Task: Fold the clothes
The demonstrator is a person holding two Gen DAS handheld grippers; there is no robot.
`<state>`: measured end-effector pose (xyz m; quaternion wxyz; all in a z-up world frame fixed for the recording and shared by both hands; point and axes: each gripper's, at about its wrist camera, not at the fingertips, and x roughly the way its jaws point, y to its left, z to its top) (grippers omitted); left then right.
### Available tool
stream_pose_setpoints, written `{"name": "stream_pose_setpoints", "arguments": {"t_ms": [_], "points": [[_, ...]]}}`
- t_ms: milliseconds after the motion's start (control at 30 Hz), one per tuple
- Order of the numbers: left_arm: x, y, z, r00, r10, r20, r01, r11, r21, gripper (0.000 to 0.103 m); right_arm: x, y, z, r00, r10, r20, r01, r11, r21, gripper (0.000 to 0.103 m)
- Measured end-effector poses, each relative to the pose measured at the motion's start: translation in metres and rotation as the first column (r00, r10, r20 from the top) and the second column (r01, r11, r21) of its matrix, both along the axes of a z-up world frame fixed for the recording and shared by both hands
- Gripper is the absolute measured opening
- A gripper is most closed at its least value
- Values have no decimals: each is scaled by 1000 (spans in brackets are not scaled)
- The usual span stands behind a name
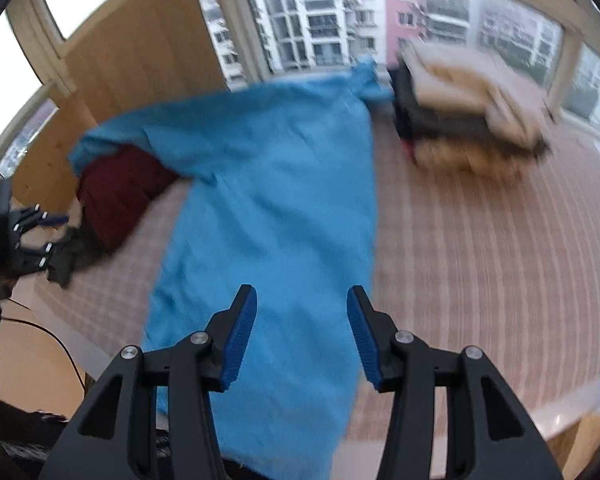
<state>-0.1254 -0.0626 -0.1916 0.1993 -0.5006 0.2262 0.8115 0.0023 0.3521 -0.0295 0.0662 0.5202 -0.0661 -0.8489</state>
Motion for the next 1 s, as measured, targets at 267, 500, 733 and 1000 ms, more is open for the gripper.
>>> {"name": "stream_pose_setpoints", "arguments": {"t_ms": [267, 500, 733, 1000], "points": [[53, 130, -56, 982, -153, 114, 125, 966, 227, 44, 47, 53, -68, 991, -97, 89, 108, 985, -131, 47], [64, 166, -120, 965, -119, 233, 104, 992, 75, 45, 74, 77, -73, 997, -71, 44, 76, 988, -132, 47], [66, 166, -94, 977, 19, 213, -60, 981, 187, 52, 83, 67, -92, 997, 47, 67, -39, 992, -123, 47], [42, 194, -131, 942, 70, 327, -143, 968, 204, 57, 84, 49, -123, 987, 105, 119, -87, 986, -143, 47]]}}
